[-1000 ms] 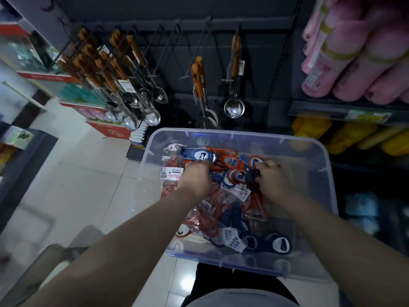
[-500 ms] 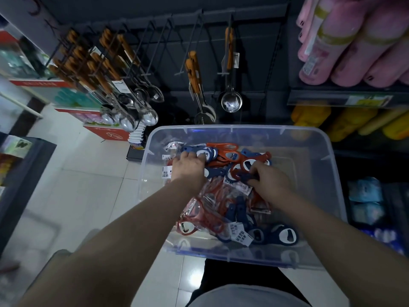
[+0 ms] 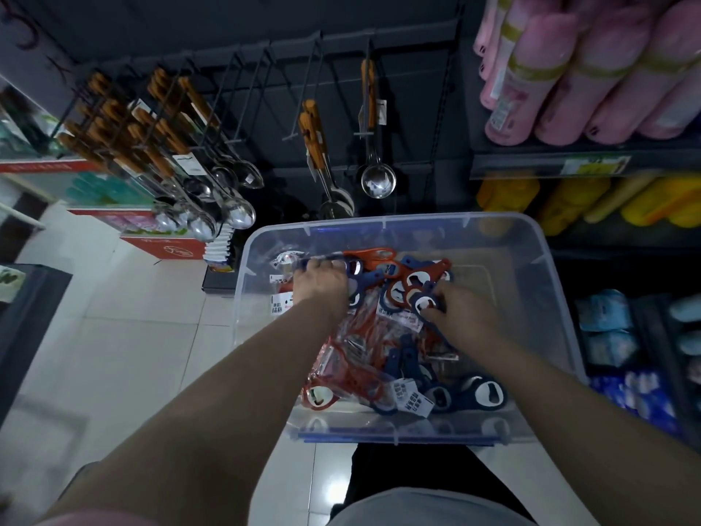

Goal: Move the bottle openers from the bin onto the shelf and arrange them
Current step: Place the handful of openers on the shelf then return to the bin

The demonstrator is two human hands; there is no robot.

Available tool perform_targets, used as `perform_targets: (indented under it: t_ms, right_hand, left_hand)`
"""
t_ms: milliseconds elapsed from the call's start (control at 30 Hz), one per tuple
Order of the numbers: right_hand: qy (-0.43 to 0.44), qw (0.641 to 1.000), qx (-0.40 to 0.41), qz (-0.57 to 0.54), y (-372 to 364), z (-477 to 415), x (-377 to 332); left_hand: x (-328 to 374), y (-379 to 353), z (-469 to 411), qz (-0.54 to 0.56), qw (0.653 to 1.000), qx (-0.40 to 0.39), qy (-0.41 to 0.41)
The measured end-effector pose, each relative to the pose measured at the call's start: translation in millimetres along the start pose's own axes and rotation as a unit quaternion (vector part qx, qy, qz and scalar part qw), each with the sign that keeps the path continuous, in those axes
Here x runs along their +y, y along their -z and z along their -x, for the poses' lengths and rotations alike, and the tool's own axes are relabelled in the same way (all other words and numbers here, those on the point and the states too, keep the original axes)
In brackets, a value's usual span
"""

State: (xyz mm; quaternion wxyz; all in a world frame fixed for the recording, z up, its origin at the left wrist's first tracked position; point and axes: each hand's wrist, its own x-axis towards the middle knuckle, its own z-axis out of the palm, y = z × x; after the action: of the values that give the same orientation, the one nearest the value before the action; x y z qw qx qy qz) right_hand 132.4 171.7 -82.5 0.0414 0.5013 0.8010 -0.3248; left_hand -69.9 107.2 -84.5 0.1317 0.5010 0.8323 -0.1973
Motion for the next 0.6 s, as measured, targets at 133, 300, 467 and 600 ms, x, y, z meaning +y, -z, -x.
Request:
perform_targets:
  t_ms: [133,300,467,600]
  right_hand:
    - [-0.002,1.0,0.003,-0.007,-5.0,8.0,-7.4]
    - [-0.019,1.0,0.003,-0.004,-11.5,16.6,-15.5]
    - [-0.042,0.998,0.026,-0.028,-15.4,23.8,-21.3]
    - [-0.062,0.994,0.055,-0.065,-14.8,30.4,-25.3]
  left_hand:
    - [-8.0,-2.8,2.3,-0.013,1.0,-0.02,-0.007]
    - [-16.2,1.4,7.9,-0.01,0.997,-0.041,-0.06]
    - [-20.2,10.0,7.6,0.022,0.995,-0.01,-0.1]
    - [-21.2,16.5,12.6,0.103,0.987,-0.01,-0.125]
